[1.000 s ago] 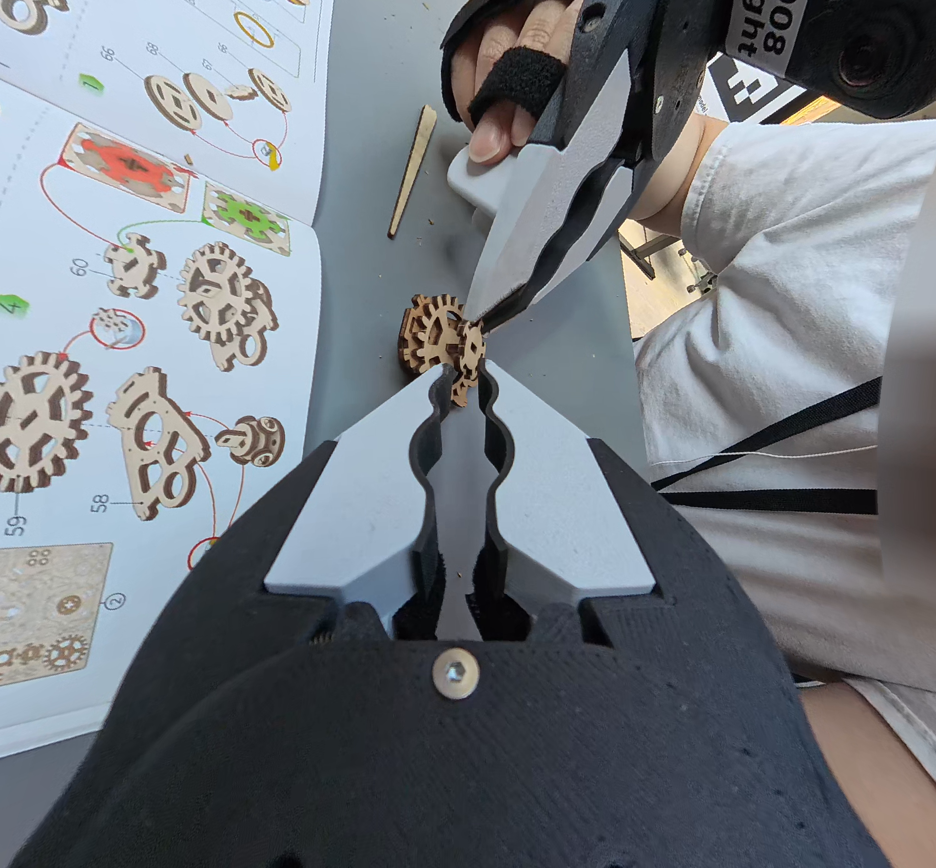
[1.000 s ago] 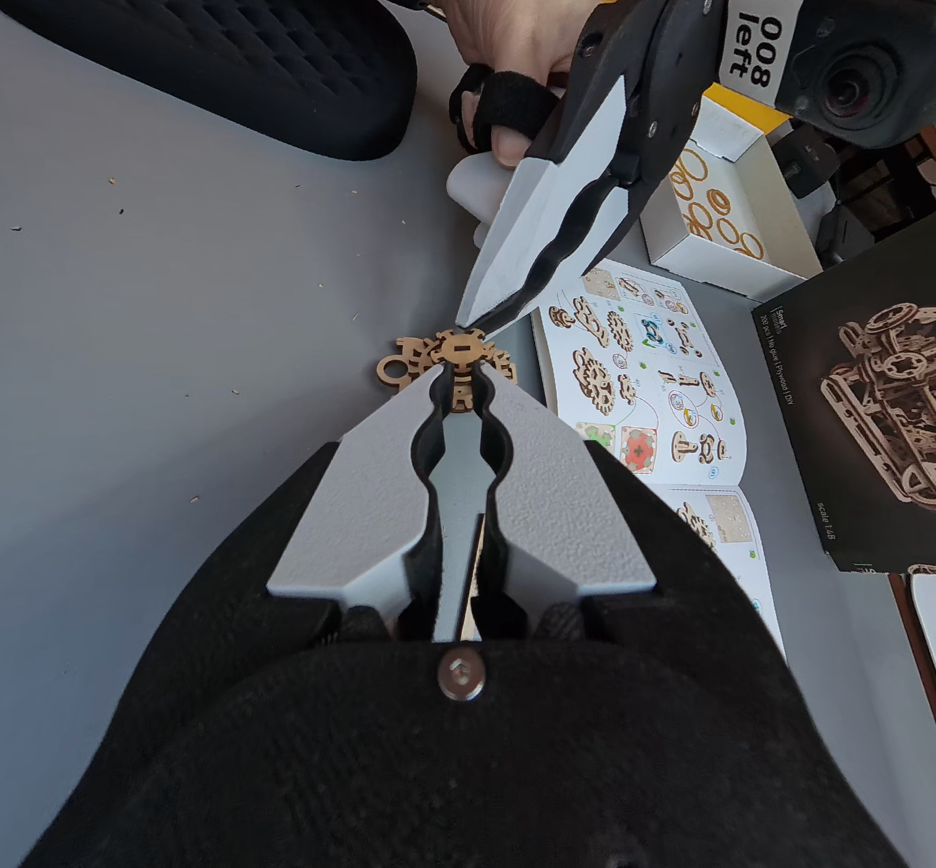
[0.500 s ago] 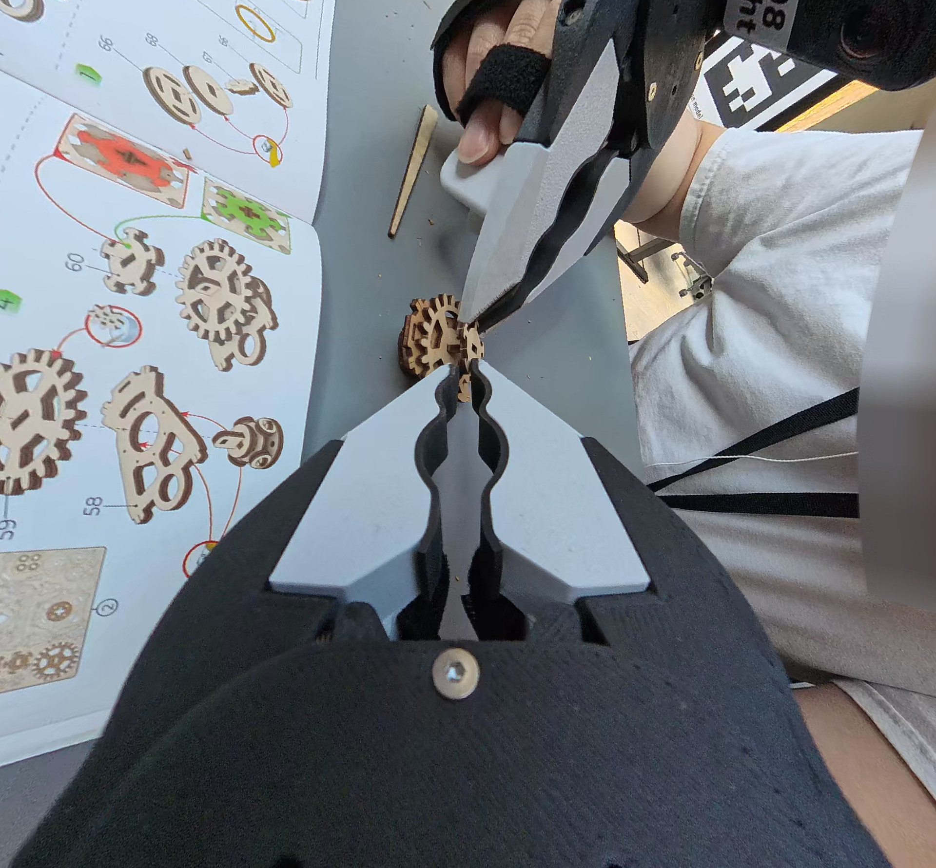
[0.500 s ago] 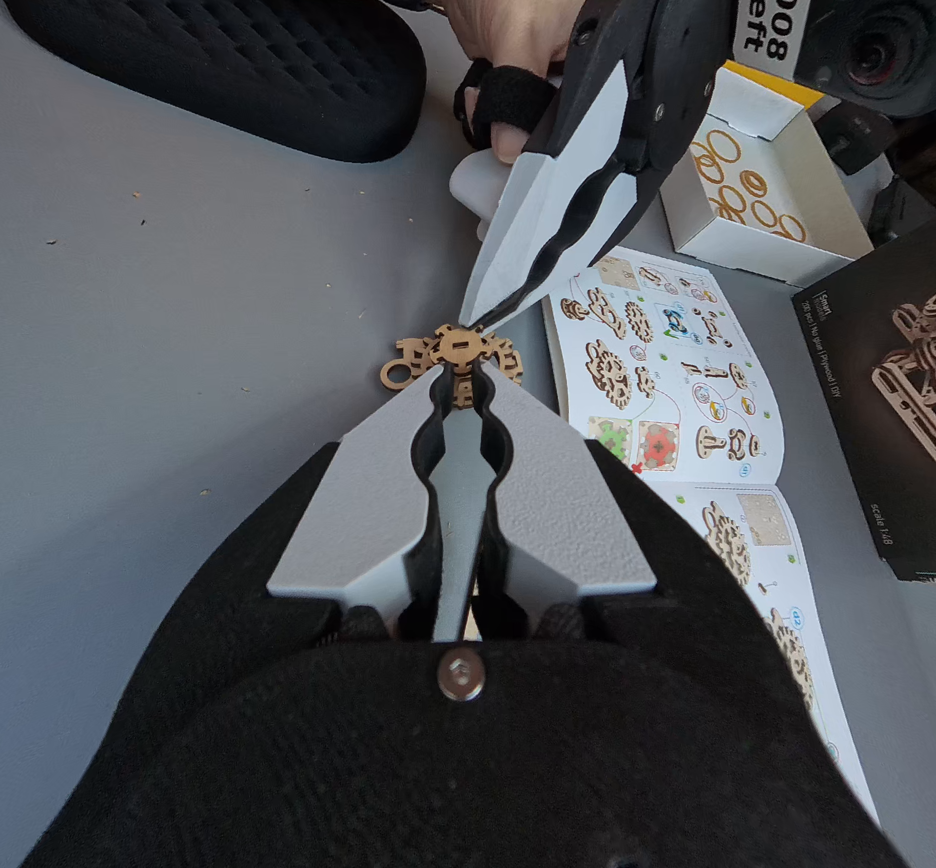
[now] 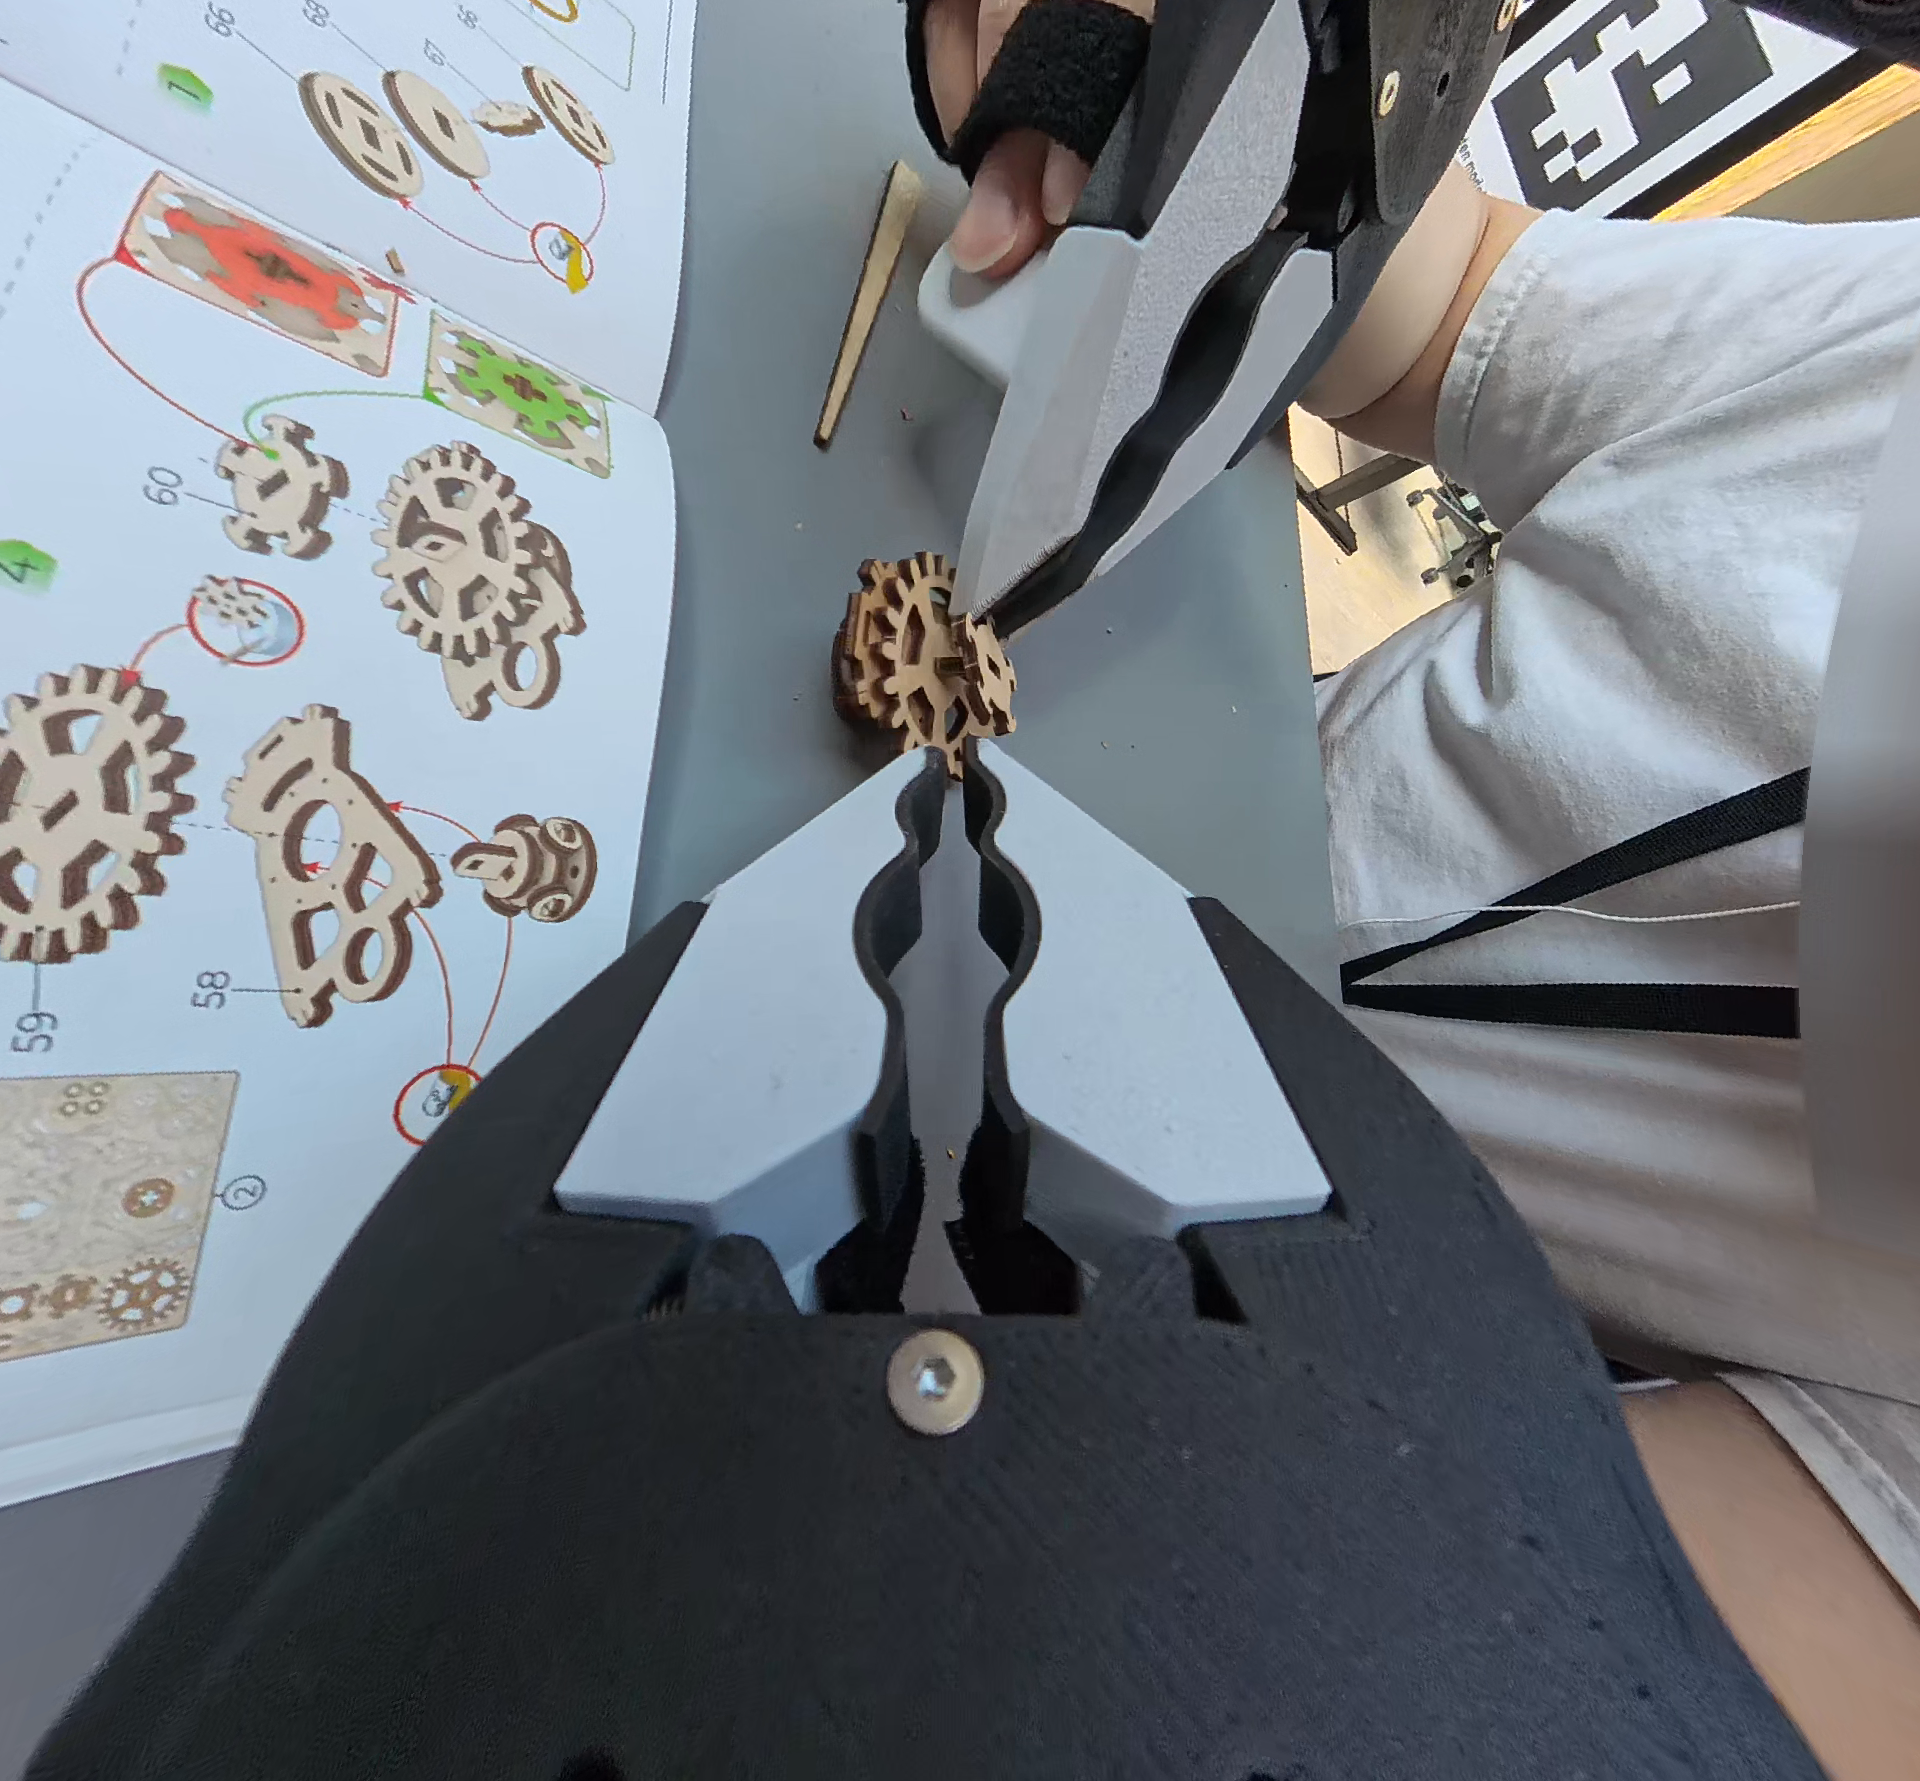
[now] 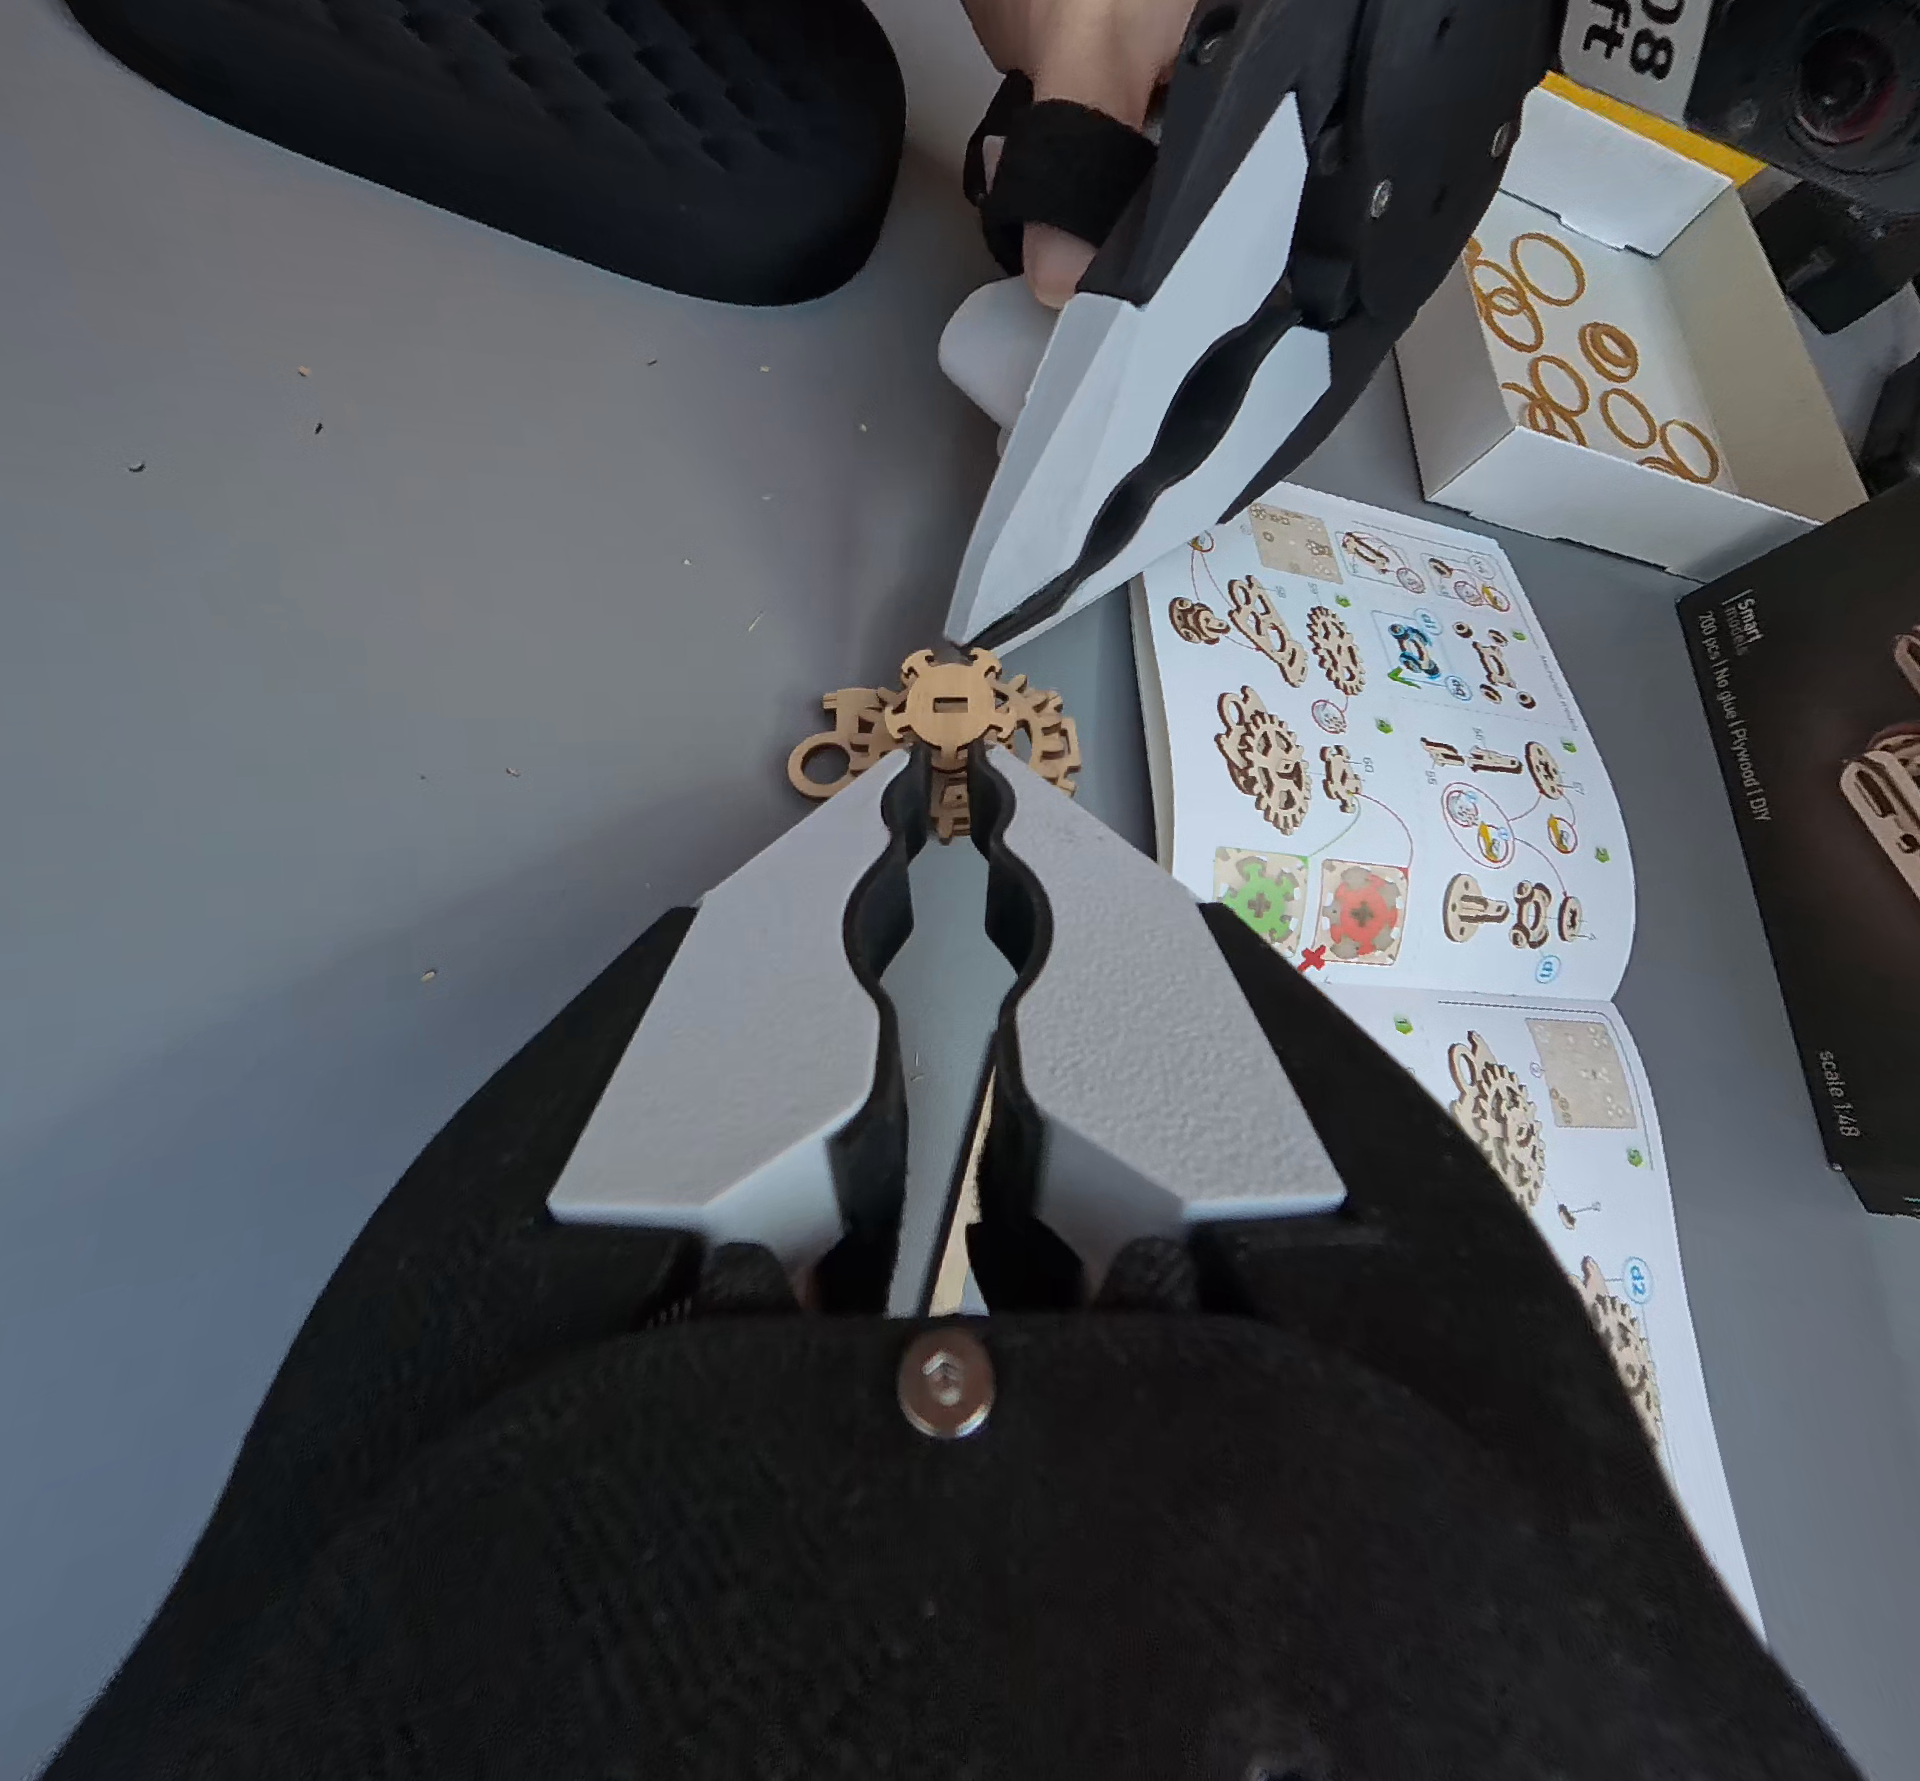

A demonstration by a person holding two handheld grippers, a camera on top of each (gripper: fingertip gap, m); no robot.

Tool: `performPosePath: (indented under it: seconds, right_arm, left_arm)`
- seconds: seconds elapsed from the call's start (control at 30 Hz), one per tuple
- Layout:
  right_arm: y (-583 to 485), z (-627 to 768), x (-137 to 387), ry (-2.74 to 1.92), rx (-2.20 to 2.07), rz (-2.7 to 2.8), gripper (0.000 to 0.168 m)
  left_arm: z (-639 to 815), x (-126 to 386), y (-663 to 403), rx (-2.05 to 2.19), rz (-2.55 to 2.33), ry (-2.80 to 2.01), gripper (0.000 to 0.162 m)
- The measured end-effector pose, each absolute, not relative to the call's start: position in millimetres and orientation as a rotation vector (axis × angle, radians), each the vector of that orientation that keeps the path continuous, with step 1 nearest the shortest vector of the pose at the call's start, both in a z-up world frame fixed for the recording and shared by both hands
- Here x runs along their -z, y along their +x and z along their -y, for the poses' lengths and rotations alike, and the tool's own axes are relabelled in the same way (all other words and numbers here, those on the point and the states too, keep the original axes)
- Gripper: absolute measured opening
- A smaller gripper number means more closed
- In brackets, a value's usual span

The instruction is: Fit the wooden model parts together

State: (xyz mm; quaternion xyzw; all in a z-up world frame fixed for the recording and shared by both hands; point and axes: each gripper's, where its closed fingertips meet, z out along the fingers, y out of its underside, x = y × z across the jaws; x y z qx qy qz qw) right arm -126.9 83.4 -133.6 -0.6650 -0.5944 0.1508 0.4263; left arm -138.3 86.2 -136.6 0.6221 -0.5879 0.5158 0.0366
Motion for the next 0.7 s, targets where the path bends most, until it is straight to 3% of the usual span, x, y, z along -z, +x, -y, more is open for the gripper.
performPosePath:
  seconds: [0.37, 0.7]
  right_arm:
    - [-123.3, -85.0, 124.6, -1.68, -0.315, 1.686, 0.005]
    - [-120.5, -78.4, 125.5, -1.68, -0.315, 1.715, 0.005]
  left_arm:
    - [-90.8, 134.8, -131.7, -1.642, 1.692, 1.944, 0.017]
    - [-80.3, 139.6, -129.0, -1.634, 1.601, 1.868, 0.004]
